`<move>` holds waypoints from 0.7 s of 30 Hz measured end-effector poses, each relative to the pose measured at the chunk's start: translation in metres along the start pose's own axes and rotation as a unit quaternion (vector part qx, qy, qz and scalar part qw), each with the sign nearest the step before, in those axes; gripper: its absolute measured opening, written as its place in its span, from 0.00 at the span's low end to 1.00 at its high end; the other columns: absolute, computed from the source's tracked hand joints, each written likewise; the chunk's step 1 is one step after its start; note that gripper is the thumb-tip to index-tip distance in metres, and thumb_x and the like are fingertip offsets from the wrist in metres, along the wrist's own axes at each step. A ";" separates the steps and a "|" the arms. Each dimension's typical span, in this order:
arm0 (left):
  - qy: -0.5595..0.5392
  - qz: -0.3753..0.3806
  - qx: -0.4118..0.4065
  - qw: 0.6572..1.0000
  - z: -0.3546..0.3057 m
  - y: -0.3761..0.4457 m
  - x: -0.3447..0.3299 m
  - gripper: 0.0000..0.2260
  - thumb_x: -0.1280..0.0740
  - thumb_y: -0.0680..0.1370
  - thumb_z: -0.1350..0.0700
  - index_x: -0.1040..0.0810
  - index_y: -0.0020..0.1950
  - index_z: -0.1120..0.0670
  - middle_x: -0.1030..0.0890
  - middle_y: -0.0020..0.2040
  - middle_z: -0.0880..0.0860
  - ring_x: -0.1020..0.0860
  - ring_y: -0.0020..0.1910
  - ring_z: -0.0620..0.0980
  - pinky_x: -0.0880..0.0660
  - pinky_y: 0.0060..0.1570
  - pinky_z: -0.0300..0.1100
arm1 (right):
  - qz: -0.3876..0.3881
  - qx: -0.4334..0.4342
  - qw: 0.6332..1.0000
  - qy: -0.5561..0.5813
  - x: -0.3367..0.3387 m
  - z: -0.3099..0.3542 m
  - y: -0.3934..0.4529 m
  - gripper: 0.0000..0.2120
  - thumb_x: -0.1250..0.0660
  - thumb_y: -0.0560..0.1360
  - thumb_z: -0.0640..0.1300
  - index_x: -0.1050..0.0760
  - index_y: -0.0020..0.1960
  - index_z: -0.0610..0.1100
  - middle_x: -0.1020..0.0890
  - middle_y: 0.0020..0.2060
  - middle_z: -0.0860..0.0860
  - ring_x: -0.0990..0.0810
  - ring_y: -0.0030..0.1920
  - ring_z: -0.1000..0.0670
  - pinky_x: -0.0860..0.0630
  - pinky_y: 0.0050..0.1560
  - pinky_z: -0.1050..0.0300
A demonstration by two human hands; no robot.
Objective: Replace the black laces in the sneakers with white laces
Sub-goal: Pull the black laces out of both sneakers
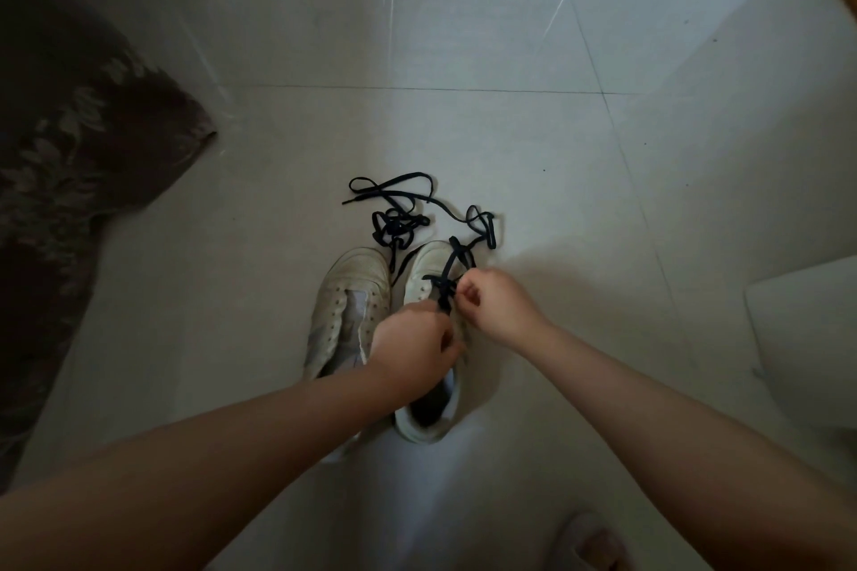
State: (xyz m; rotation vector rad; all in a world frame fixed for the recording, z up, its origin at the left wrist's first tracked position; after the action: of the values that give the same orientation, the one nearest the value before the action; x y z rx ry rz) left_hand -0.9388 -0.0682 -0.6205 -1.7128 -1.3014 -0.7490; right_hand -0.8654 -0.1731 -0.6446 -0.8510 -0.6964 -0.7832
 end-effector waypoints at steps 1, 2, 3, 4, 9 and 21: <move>-0.001 0.004 -0.002 1.000 0.001 0.000 0.000 0.13 0.39 0.78 0.47 0.20 0.48 0.53 0.25 0.48 0.49 0.25 0.47 0.47 0.32 0.38 0.38 | 0.006 0.019 0.999 -0.029 0.000 0.003 0.000 0.02 0.36 0.75 0.41 0.26 0.45 0.44 0.24 0.44 0.48 0.24 0.45 0.45 0.26 0.47 0.52; -0.002 0.011 -0.001 1.000 0.001 0.000 -0.001 0.13 0.39 0.78 0.47 0.20 0.47 0.54 0.25 0.48 0.50 0.25 0.46 0.48 0.32 0.38 0.39 | 0.013 0.037 0.998 -0.051 0.001 0.006 0.000 0.03 0.38 0.76 0.40 0.27 0.47 0.43 0.25 0.46 0.47 0.25 0.47 0.45 0.27 0.48 0.51; -0.004 0.017 0.004 1.000 0.002 0.000 -0.001 0.12 0.39 0.78 0.48 0.21 0.45 0.54 0.25 0.47 0.50 0.24 0.44 0.48 0.30 0.38 0.40 | 0.020 0.054 0.996 -0.067 0.002 0.010 0.001 0.03 0.40 0.77 0.40 0.28 0.48 0.42 0.26 0.48 0.46 0.26 0.48 0.45 0.28 0.49 0.51; -0.010 0.025 0.014 1.000 0.004 0.002 -0.001 0.12 0.39 0.78 0.49 0.23 0.43 0.54 0.25 0.45 0.51 0.24 0.42 0.49 0.28 0.38 0.41 | 0.025 0.070 0.994 -0.079 0.005 0.014 0.003 0.04 0.42 0.78 0.40 0.29 0.49 0.42 0.27 0.48 0.46 0.27 0.49 0.46 0.29 0.50 0.51; -0.062 0.068 0.066 0.994 0.013 0.009 -0.004 0.12 0.37 0.78 0.51 0.29 0.35 0.54 0.26 0.35 0.51 0.26 0.35 0.49 0.30 0.34 0.40 | 0.026 0.100 0.989 -0.105 0.017 0.024 0.013 0.05 0.44 0.77 0.36 0.33 0.47 0.44 0.28 0.48 0.47 0.27 0.48 0.46 0.29 0.48 0.52; -0.091 0.076 0.055 0.991 0.012 0.009 -0.008 0.11 0.37 0.78 0.51 0.22 0.42 0.57 0.21 0.39 0.54 0.22 0.37 0.50 0.23 0.38 0.44 | -0.027 -0.079 0.983 0.163 -0.010 -0.012 -0.006 0.06 0.32 0.75 0.44 0.27 0.41 0.47 0.24 0.33 0.54 0.26 0.35 0.54 0.30 0.37 0.61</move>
State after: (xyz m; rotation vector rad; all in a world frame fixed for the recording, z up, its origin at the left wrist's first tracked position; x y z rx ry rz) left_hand -0.9323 -0.0622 -0.6351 -1.7996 -1.2910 -0.4321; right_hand -0.8729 -0.1822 -0.6563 -0.8233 -0.3707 -1.0094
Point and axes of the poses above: each hand's wrist, its own y-axis towards the middle knuckle, its own x-axis out of the back of the hand, z = x × y, the point moved 5 cm from there along y, towards the middle knuckle
